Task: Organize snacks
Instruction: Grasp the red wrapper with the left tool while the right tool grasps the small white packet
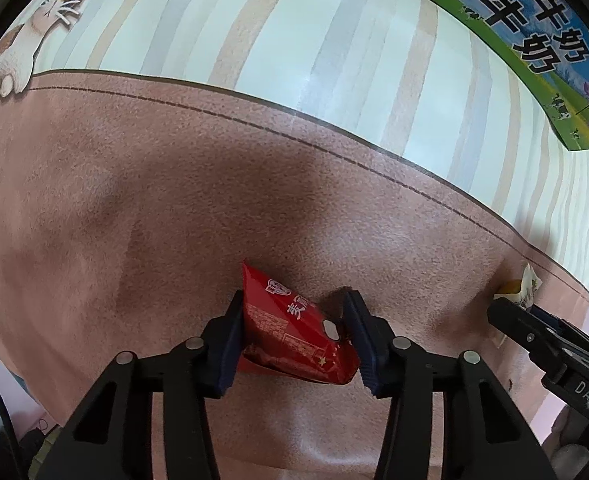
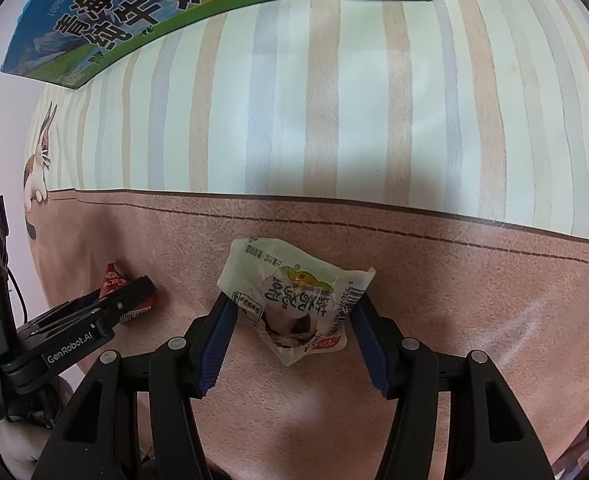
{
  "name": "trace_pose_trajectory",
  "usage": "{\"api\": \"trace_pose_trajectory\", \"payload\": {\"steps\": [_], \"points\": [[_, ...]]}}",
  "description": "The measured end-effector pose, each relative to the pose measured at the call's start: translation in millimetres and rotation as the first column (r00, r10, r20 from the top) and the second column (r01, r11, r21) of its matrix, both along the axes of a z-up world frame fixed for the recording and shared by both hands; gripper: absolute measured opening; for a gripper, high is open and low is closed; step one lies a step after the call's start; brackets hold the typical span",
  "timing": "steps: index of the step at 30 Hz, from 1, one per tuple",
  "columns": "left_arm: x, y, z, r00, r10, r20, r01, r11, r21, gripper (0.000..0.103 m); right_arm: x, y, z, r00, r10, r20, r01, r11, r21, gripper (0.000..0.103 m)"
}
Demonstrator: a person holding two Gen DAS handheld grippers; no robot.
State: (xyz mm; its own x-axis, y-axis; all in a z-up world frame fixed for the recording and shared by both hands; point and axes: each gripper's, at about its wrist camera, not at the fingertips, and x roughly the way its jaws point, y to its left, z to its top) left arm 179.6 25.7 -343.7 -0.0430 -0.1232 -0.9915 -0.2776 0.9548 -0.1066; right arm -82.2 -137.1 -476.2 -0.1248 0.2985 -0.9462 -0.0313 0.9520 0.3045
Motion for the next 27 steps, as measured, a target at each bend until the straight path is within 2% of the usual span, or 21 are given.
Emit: {"api": "trace_pose_trajectory", "payload": {"steps": [5, 11, 14, 19, 22, 24, 27], "points": [[-5, 17, -6, 0.997, 0.068, -0.041, -0.071, 0.994, -0.088, 0.056, 3, -9, 1, 1.000, 0.004, -0.003, -0.004, 1.000, 0.004, 0.061], [-13, 38, -8, 0.990, 0.122, -0.075, -0.133, 0.978, -0.163, 0.059, 4, -11, 2, 1.000, -0.001, -0.006, 0.001, 1.000, 0.008, 0.061], [-16, 45, -11, 0.987, 0.133, -0.094, -0.148, 0.974, -0.173, 0.059, 5, -12, 1, 1.000, -0.005, -0.007, 0.005, 1.000, 0.010, 0.061], [-17, 39, -10, 0.990, 0.097, -0.105, -0.112, 0.982, -0.153, 0.059, 3, -12, 0, 1.000, -0.009, -0.010, 0.009, 1.000, 0.017, 0.061], [-18, 39, -7, 0.992, 0.089, -0.092, -0.108, 0.969, -0.221, 0.059, 4, -14, 0, 1.000, -0.010, -0.013, 0.010, 1.000, 0.026, 0.061], [-18, 40, 4, 0.997, 0.049, -0.055, -0.062, 0.965, -0.255, 0.059, 4, -17, -1, 1.000, -0.013, -0.018, 0.013, 0.999, 0.032, 0.061], [-16, 35, 27, 0.999, -0.048, 0.018, 0.051, 0.972, -0.230, 0.059, 5, -20, -1, 0.999, -0.020, -0.025, 0.021, 0.999, 0.046, 0.061]]}}
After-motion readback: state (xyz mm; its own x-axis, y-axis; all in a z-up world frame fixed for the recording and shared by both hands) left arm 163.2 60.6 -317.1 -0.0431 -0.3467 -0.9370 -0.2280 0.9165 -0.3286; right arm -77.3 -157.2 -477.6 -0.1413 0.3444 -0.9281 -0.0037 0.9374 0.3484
